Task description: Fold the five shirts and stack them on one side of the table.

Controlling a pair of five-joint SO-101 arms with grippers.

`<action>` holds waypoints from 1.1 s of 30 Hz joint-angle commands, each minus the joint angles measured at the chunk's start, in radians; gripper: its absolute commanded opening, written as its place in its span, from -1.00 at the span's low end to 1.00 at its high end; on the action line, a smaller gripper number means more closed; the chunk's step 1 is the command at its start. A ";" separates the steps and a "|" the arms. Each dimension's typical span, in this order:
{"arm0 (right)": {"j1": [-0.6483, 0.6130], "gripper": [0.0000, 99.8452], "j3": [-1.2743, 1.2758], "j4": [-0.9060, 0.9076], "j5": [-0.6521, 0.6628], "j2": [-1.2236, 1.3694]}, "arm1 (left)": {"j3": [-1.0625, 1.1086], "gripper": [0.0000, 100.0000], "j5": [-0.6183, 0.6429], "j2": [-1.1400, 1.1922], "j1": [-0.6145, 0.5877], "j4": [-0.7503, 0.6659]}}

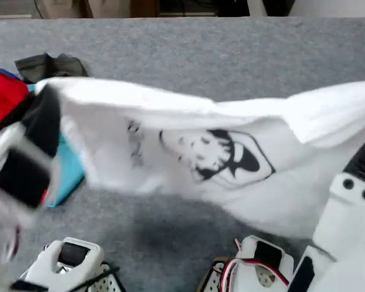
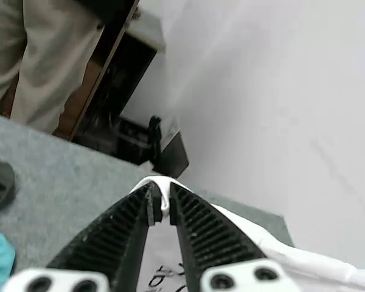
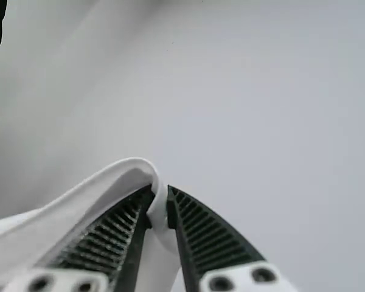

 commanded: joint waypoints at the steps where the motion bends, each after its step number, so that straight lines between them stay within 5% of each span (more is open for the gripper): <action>1: 0.012 -1.00 -0.021 -0.006 0.034 -0.001 | 0.049 -0.97 -0.011 -0.058 -0.006 0.011; 12: -0.018 -1.00 0.137 -0.144 0.055 0.111 | 0.476 -0.96 -0.014 -0.094 -0.011 -0.075; 17: -0.163 -1.00 0.252 -0.164 0.127 0.252 | 0.822 -0.96 -0.006 -0.035 -0.044 -0.414; 26: -0.246 -1.00 0.366 -0.448 0.146 0.723 | 1.203 -0.96 -0.005 0.277 -0.157 -1.344; 29: -0.246 -1.00 0.323 -0.583 0.144 0.906 | 1.185 -0.96 -0.008 0.412 -0.161 -1.475; 33: -0.246 -1.00 0.191 -0.644 0.144 1.115 | 1.088 -0.96 -0.008 0.547 -0.158 -1.476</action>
